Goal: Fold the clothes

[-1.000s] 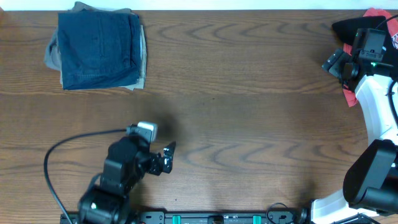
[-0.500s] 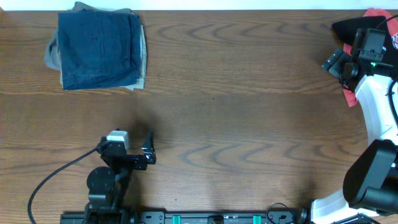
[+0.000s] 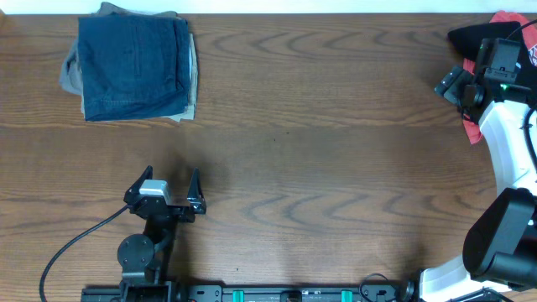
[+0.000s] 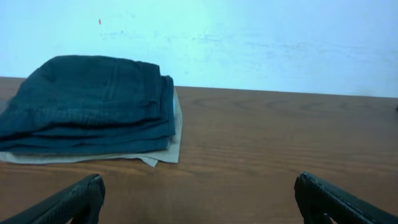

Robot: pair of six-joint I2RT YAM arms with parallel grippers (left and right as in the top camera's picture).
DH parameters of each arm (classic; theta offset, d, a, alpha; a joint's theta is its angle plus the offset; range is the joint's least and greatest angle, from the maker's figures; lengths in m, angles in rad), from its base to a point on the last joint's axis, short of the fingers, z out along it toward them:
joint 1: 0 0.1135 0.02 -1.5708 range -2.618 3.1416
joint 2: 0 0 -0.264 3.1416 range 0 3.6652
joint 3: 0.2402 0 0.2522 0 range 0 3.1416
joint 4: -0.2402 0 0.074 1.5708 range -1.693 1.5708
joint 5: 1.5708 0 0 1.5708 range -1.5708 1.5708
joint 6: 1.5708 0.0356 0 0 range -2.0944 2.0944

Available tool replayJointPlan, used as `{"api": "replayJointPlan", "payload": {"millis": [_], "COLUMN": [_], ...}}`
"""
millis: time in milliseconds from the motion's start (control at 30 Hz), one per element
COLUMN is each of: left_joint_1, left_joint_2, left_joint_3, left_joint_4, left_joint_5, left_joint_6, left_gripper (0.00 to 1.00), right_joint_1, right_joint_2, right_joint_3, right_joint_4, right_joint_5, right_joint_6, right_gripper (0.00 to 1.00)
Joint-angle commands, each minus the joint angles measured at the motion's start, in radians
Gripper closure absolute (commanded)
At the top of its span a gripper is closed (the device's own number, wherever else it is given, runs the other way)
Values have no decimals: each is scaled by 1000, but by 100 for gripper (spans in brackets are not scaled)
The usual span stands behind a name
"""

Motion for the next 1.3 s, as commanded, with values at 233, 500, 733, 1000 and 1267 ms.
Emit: {"api": "replayJointPlan", "payload": {"millis": [233,500,733,1000,1267], "left_joint_1": [6,6,6,6,6], "left_joint_2": [-8,-6,-6,-6,-6], "left_joint_3": [-2,-2,-2,-2,-2], "left_joint_4": [-82,-81,-81,-81,-81], "left_joint_5": [-8,-9,-9,-9,-9], "left_joint_6": [90,90,90,90,90], "left_gripper": [2,2,2,2,2], "right_joint_1": [0,0,0,0,0], "right_joint_2": [-10,-10,-10,-10,-10], "right_joint_3": [11,11,11,11,11], "right_joint_4": [3,3,3,3,3], "right_joint_5": [11,11,11,11,11], "right_joint_6": [-11,-11,-11,-11,-11], "right_gripper": [1,1,1,1,1]}}
